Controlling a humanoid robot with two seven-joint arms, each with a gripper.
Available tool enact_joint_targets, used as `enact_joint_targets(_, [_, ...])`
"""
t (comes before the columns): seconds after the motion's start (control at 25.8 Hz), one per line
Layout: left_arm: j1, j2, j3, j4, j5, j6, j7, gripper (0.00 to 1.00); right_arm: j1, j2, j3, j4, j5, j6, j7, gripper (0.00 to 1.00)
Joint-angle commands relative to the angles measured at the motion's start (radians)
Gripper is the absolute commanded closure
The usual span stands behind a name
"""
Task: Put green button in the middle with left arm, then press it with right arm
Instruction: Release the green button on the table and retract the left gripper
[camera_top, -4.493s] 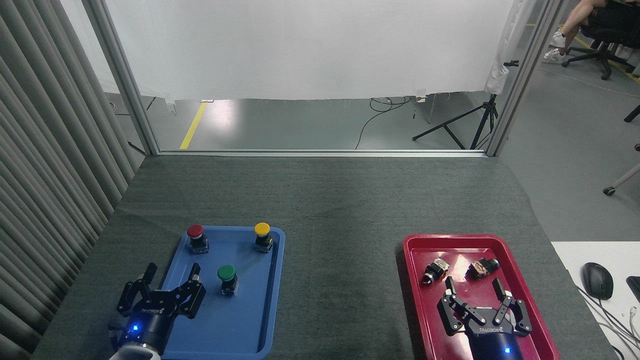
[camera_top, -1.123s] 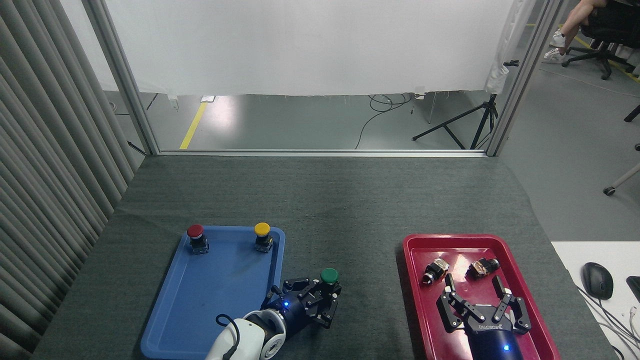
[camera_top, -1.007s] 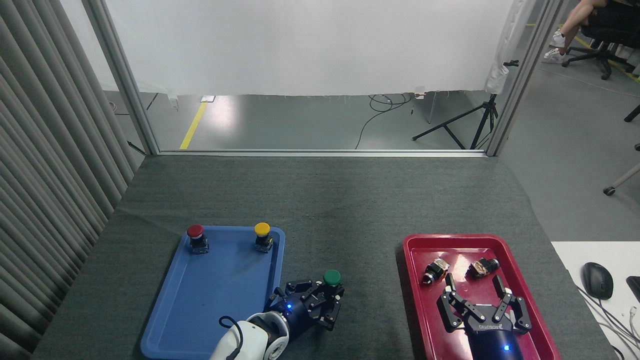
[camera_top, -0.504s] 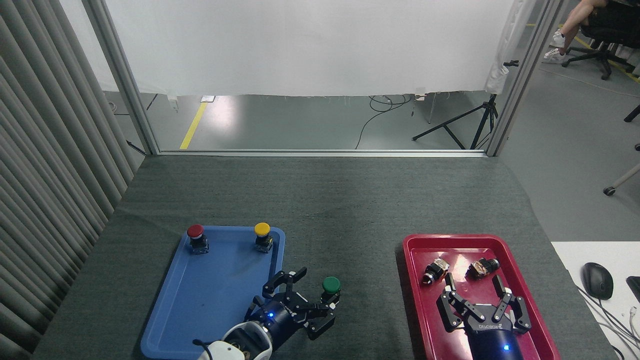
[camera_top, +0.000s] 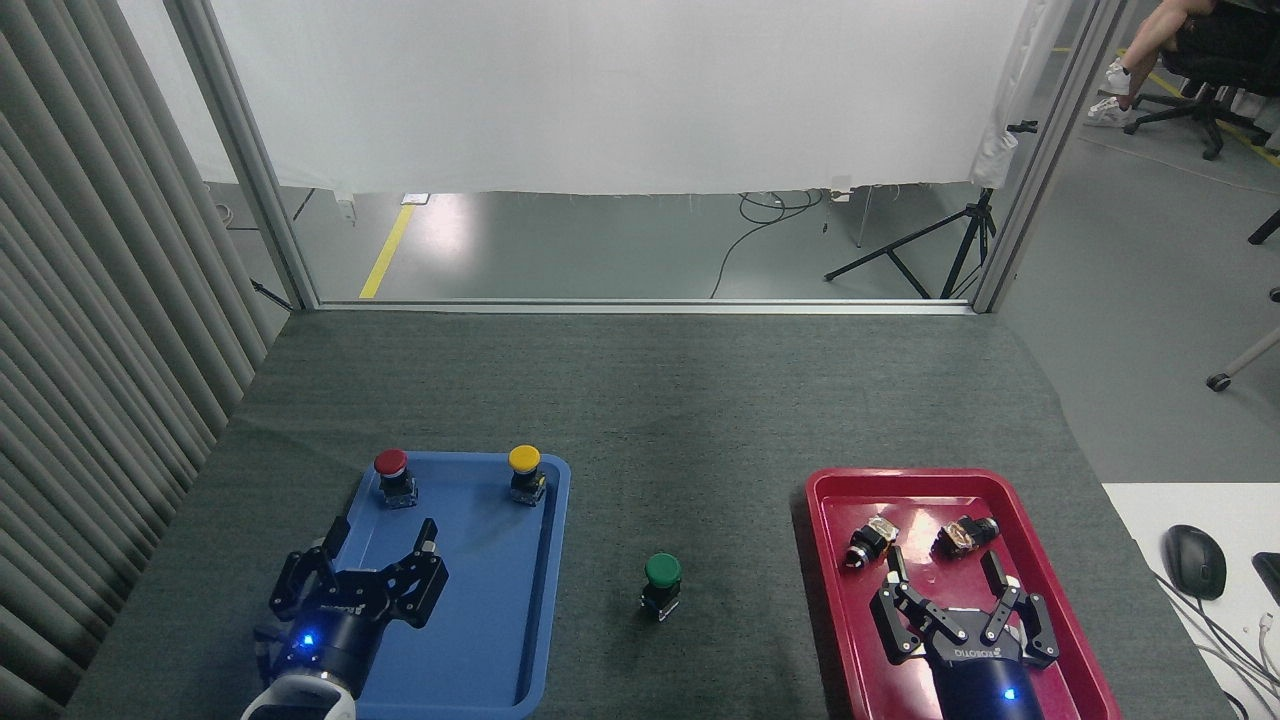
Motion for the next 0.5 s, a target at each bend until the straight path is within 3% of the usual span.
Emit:
enact_joint_targets(0.0, [0.003, 0.067, 0.015, 0.012, 0.013, 0.007, 0.008, 0.0, 0.001, 0.0, 0.0, 0.0, 0.002, 0.0, 0.0, 0.01])
enact_joint_targets(0.46, [0.056, 0.082, 0.015, -0.064, 0.022, 0.007, -0.006, 0.0, 0.004, -0.002, -0.002, 0.0, 0.0, 0.0, 0.0, 0.01])
